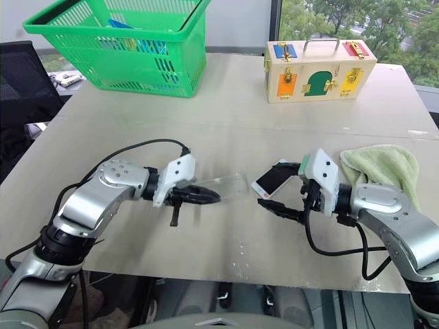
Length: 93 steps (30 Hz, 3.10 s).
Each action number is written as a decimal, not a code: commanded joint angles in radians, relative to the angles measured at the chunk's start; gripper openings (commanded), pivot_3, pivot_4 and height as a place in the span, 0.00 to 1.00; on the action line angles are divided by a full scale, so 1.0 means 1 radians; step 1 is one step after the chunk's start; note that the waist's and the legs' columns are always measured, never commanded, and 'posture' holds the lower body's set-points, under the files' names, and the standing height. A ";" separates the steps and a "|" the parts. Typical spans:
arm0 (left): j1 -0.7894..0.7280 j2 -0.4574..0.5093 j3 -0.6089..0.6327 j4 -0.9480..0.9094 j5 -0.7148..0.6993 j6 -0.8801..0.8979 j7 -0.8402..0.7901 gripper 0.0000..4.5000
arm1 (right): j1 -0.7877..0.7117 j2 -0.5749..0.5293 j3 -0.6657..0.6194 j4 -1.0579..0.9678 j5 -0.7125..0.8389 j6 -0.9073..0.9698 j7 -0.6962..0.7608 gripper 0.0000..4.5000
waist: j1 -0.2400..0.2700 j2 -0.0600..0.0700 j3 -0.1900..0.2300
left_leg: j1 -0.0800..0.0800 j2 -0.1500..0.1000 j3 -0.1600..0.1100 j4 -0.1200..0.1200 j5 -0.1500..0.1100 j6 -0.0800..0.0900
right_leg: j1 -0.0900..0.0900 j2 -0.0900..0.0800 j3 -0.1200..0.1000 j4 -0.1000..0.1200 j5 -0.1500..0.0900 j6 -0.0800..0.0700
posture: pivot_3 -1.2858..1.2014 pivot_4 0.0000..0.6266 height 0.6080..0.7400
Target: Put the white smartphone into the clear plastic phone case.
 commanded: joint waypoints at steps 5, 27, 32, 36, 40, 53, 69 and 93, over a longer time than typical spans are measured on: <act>-0.017 0.066 -0.048 -0.131 0.030 -0.099 -0.056 0.01 | -0.007 -0.012 -0.007 -0.021 0.002 0.014 0.001 1.00 | 0.003 0.000 0.000 | 0.001 0.000 0.000 0.000 0.000 0.000 | 0.001 0.000 0.000 0.001 0.000 0.000 | 0.52 0.24 1.00; -0.148 -0.116 -0.080 0.374 0.127 -0.311 -0.064 0.49 | -0.061 0.006 0.001 -0.013 -0.009 0.074 -0.059 1.00 | 0.001 0.000 0.000 | 0.001 -0.001 0.000 0.000 0.000 0.000 | 0.000 0.001 0.000 0.001 0.000 0.000 | 0.52 0.24 1.00; -0.022 -0.104 0.108 0.152 -0.087 -0.032 0.014 0.98 | -0.086 0.077 0.066 0.008 -0.083 0.094 -0.167 1.00 | -0.007 0.000 0.000 | 0.001 0.001 0.001 0.000 0.000 0.000 | 0.000 0.002 0.002 0.001 0.000 0.000 | 0.52 0.24 1.00; 0.012 -0.078 0.211 0.061 -0.188 0.120 0.074 0.98 | -0.094 0.091 0.129 0.053 -0.247 -0.025 -0.209 1.00 | 0.001 0.000 0.000 | 0.001 0.002 0.000 0.000 0.000 0.000 | 0.000 0.003 0.001 0.002 0.000 0.000 | 0.52 0.24 1.00; 0.044 -0.108 0.316 0.058 -0.265 0.133 0.127 0.98 | -0.130 -0.006 0.167 0.160 -0.346 -0.199 -0.063 1.00 | 0.001 0.000 0.000 | 0.002 -0.001 0.000 0.001 0.000 0.000 | 0.002 0.002 0.001 0.001 0.000 0.001 | 0.52 0.24 1.00; 0.227 -0.102 0.440 0.085 -0.301 0.007 0.134 0.98 | -0.547 0.008 0.437 0.801 -0.566 -0.575 0.477 1.00 | -0.004 0.000 0.001 | 0.005 0.002 0.004 0.000 0.000 0.000 | 0.002 0.004 0.005 0.001 0.001 0.000 | 0.52 0.24 1.00; 0.210 -0.101 0.451 0.110 -0.322 0.019 0.204 0.98 | -0.944 0.283 0.625 1.577 -0.853 -1.115 0.696 1.00 | -0.026 0.000 0.001 | 0.007 0.003 0.006 0.000 0.001 -0.002 | 0.002 0.003 0.006 0.002 0.004 -0.005 | 0.52 0.24 1.00; 0.295 -0.093 0.492 0.030 -0.381 0.019 0.259 1.00 | -0.841 0.226 0.438 1.366 -0.851 -0.480 0.713 0.62 | 0.001 0.002 -0.011 | 0.021 0.000 0.005 -0.002 -0.002 -0.005 | 0.015 -0.021 -0.013 0.000 0.006 -0.011 | 0.52 0.24 1.00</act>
